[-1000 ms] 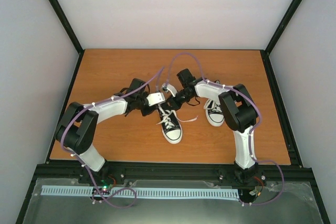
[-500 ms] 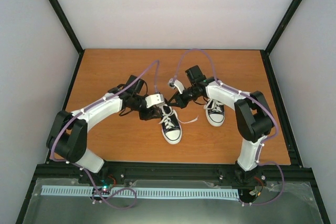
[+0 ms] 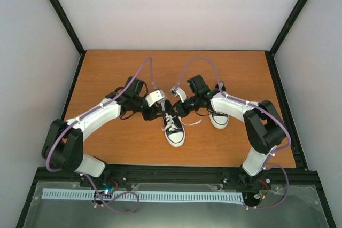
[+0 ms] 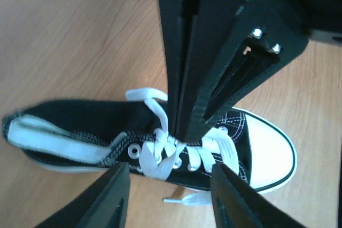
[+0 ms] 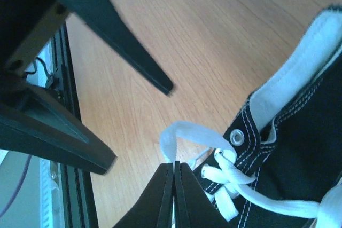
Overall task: Tie the shoes
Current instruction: Wrap the shoelace around the shoelace.
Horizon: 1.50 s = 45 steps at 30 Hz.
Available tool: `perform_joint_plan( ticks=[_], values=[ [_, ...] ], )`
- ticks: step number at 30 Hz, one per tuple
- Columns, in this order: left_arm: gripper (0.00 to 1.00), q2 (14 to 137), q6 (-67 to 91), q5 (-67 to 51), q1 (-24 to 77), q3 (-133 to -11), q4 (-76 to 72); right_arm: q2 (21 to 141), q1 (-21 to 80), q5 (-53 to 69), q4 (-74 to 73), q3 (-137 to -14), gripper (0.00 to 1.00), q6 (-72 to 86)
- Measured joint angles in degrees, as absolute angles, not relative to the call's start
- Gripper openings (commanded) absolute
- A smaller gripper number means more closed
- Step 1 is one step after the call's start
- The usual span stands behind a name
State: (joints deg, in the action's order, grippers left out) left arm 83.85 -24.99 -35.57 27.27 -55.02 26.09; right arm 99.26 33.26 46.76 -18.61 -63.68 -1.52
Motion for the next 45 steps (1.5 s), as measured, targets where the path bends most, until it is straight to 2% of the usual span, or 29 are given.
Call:
perform_joint_plan(
  ticks=[2, 6, 8, 13, 19, 23, 25, 30, 33, 37, 40, 41, 45],
  values=[
    [0.41, 81.87, -23.18, -33.74, 27.31, -53.15, 25.67, 99.0, 33.78, 45.71, -16.25, -61.71, 0.03, 2.24],
    [0.6, 77.25, -23.22, -31.05, 28.51, -47.81, 24.95, 97.34, 33.8, 43.35, -13.76, -59.31, 0.03, 7.97],
    [0.65, 76.75, -25.28, -30.15, 30.63, -45.17, 24.86, 96.6, 34.0, 42.13, -13.06, -59.27, 0.03, 9.56],
    [0.66, 76.86, -29.47, -27.46, 33.93, -41.5, 24.08, 95.11, 34.96, 39.86, -11.2, -58.52, 0.03, 13.43],
    [0.63, 77.08, -22.2, -28.56, 32.08, -42.89, 17.72, 93.27, 37.3, 38.24, -7.68, -53.28, 0.03, 17.69],
    [0.73, 78.28, -15.75, -31.59, 30.5, -45.15, 15.9, 92.58, 37.71, 36.03, -4.6, -48.86, 0.03, 21.28],
    [0.74, 78.78, -11.73, -32.67, 29.87, -45.58, 15.66, 92.49, 37.69, 35.14, -2.74, -47.37, 0.03, 22.92],
    [0.67, 81.41, -6.79, -34.04, 29.56, -46.02, 15.27, 92.53, 37.69, 34.89, 1.06, -46.83, 0.03, 24.75],
    [0.67, 82.89, -7.09, -33.52, 29.43, -46.24, 15.53, 92.53, 37.69, 34.96, 3.01, -46.83, 0.03, 24.84],
    [0.73, 83.07, -11.44, -33.41, 28.82, -47.42, 16.82, 93.12, 37.69, 35.38, 6.22, -46.87, 0.03, 24.84],
    [0.9, 83.11, -14.59, -34.02, 27.03, -48.47, 16.75, 94.78, 37.69, 35.57, 8.21, -47.22, 0.03, 24.84],
    [0.93, 83.18, -15.53, -34.17, 26.5, -48.6, 16.71, 95.53, 37.69, 35.62, 8.8, -47.48, 0.03, 24.86],
    [0.92, 83.92, -17.02, -35.57, 25.39, -48.38, 16.45, 97.17, 37.69, 35.4, 11.11, -48.16, 0.03, 24.99]
  ],
)
